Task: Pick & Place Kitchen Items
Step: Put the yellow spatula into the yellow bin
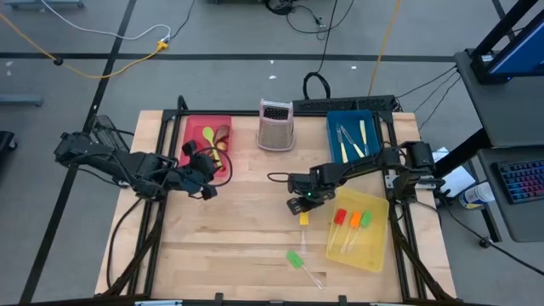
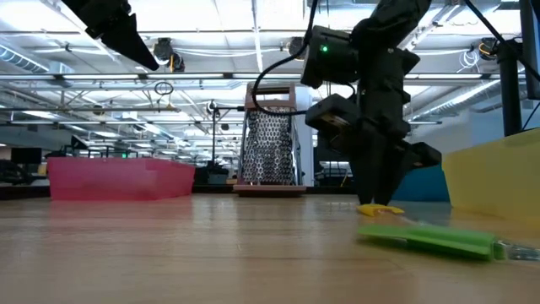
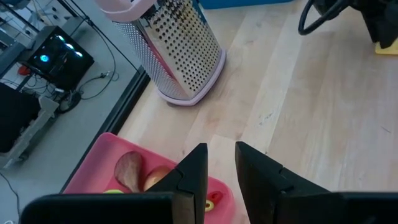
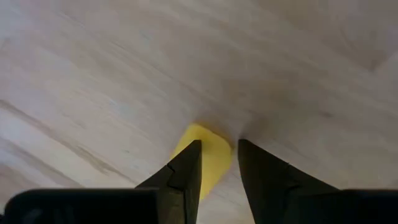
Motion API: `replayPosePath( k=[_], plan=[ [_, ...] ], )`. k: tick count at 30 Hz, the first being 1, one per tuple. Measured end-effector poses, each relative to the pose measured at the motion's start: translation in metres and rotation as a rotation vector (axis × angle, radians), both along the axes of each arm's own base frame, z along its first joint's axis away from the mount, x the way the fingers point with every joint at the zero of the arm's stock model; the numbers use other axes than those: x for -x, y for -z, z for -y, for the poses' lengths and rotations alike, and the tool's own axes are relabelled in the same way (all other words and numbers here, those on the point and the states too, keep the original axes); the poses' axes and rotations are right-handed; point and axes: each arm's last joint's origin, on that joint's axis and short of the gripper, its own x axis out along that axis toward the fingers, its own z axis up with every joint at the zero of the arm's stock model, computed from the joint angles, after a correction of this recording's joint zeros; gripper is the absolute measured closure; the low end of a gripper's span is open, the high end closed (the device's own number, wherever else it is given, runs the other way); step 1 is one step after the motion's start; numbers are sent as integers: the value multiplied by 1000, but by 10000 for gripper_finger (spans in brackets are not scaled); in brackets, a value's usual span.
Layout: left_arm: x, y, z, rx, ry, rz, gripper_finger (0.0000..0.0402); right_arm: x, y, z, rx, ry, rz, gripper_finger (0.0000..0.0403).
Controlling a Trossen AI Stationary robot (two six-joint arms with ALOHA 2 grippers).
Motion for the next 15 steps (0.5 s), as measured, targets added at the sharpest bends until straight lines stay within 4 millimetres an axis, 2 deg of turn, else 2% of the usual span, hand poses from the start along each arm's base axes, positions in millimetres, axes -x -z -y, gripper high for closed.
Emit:
replayPosePath(
  k=[15],
  plan=[
    [0,0,0,4,3,-2,314,3,4,-8,-6,1,-8,305]
  ],
)
